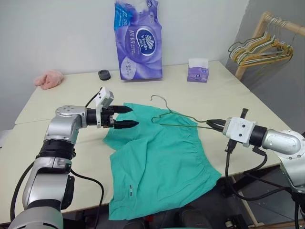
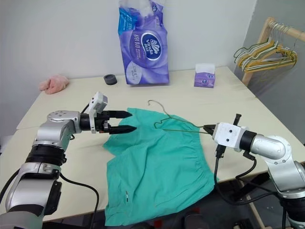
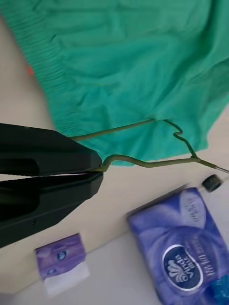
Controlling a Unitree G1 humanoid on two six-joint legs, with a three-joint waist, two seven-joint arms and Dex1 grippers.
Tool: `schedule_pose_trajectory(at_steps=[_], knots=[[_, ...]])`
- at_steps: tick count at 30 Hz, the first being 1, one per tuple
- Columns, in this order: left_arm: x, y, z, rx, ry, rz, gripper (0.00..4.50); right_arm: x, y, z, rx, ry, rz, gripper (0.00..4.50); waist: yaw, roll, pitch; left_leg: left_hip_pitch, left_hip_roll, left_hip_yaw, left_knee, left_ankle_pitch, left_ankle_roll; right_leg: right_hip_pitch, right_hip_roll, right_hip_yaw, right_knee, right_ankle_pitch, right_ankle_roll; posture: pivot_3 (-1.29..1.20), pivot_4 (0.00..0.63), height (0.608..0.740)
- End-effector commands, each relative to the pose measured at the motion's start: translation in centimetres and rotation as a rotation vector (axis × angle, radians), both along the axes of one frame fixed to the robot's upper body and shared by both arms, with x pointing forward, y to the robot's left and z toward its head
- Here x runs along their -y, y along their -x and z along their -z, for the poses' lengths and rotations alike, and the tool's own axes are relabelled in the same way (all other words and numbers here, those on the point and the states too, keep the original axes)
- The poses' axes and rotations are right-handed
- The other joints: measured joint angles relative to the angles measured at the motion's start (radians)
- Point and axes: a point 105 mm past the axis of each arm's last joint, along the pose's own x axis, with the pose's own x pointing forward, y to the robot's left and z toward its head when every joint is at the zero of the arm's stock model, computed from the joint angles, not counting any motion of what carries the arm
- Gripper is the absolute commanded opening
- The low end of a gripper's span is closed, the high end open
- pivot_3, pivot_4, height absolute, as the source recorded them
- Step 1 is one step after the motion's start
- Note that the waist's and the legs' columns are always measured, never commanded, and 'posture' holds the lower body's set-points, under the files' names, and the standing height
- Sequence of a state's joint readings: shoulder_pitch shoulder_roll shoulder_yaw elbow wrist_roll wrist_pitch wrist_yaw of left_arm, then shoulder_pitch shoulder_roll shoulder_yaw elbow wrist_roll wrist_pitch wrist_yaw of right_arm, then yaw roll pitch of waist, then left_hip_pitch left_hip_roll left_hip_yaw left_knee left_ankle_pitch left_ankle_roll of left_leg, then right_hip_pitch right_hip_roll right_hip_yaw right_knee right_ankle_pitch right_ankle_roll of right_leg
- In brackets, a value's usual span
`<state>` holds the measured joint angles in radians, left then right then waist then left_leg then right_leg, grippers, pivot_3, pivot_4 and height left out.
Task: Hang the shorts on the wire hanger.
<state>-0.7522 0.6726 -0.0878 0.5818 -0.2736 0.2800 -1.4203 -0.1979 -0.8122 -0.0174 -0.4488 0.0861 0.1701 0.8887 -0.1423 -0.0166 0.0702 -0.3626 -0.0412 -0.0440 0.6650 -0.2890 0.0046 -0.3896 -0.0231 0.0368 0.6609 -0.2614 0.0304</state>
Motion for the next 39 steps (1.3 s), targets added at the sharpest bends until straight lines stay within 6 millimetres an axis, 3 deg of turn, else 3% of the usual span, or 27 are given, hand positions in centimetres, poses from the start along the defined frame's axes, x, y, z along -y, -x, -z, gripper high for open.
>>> schedule_pose_trajectory(at_steps=[1, 5, 10, 16, 21, 26, 30, 36, 39], knots=[[0.2, 0.2, -0.3, 0.038, -0.065, 0.083, 4.5, -1.6, 1.3, -1.5, -0.037, -0.041, -0.075, 0.01, 0.0, 0.0, 0.0, 0.0, 0.0, 0.0, 0.0, 0.0, 0.0, 0.0, 0.0, 0.0, 0.0, 0.0, 0.0, -0.23, 0.064, 0.74], [0.0, -0.2, -0.5, 0.055, -0.082, 0.084, 4.5, -1.8, 1.1, -2.4, -0.047, -0.058, -0.055, 0.01, 0.0, -0.001, 0.001, 0.0, 0.0, 0.0, 0.0, 0.0, 0.0, 0.0, 0.0, 0.0, 0.0, 0.0, 0.0, -0.24, 0.062, 0.74], [-0.5, -1.4, -1.4, 0.083, -0.042, 0.008, 4.5, 1.2, -1.7, -3.0, 0.095, 0.073, 0.107, 0.01, 0.004, -0.001, 0.001, 0.0, 0.0, 0.0, 0.0, 0.0, 0.0, 0.0, -0.001, -0.001, -0.001, 0.0, 0.0, -0.24, 0.063, 0.74], [-0.9, 0.3, -0.1, 0.0, -0.061, 0.057, 4.5, 3.8, -0.5, 2.0, -0.212, 0.072, 0.271, 0.01, 0.001, -0.001, 0.002, -0.001, 0.0, -0.001, -0.001, 0.0, 0.0, -0.001, -0.001, -0.001, -0.001, -0.001, 0.001, -0.24, 0.068, 0.74], [0.7, 3.1, 0.1, -0.061, -0.068, 0.211, 4.5, 5.4, 0.6, 6.2, -0.522, -0.059, 0.459, 0.01, -0.001, -0.002, 0.005, -0.001, 0.0, -0.001, 0.0, 0.0, 0.0, -0.001, -0.001, -0.001, 0.001, -0.001, 0.001, -0.23, 0.082, 0.74], [2.4, 4.0, 0.1, -0.036, -0.072, 0.254, 4.5, 5.7, 0.7, 7.2, -0.538, -0.045, 0.491, 0.01, 0.005, 0.0, 0.006, -0.001, 0.0, -0.001, 0.0, 0.0, 0.0, 0.0, -0.001, -0.001, 0.001, -0.001, 0.001, -0.22, 0.08, 0.74], [3.3, 4.4, 0.0, -0.031, -0.053, 0.266, 4.5, 5.9, 0.6, 7.4, -0.516, -0.023, 0.498, 0.94, 0.004, 0.0, 0.007, -0.001, 0.0, -0.001, 0.0, -0.001, 0.0, 0.0, -0.001, -0.001, 0.0, -0.001, 0.001, -0.22, 0.079, 0.74], [3.7, 4.6, 0.6, -0.016, -0.063, 0.27, 4.5, 6.7, -0.3, 7.4, -0.488, -0.008, 0.546, 2.94, 0.004, 0.0, 0.007, -0.001, 0.0, -0.001, 0.0, -0.001, 0.0, 0.0, -0.001, -0.001, 0.0, -0.001, 0.001, -0.21, 0.078, 0.74], [4.3, 4.9, 0.6, -0.005, -0.058, 0.287, 4.5, 7.1, -0.7, 7.1, -0.479, -0.017, 0.565, 2.94, 0.005, 0.0, 0.007, -0.001, 0.0, -0.001, 0.0, -0.001, 0.0, 0.0, -0.001, -0.001, 0.0, -0.001, 0.001, -0.2, 0.078, 0.74]])
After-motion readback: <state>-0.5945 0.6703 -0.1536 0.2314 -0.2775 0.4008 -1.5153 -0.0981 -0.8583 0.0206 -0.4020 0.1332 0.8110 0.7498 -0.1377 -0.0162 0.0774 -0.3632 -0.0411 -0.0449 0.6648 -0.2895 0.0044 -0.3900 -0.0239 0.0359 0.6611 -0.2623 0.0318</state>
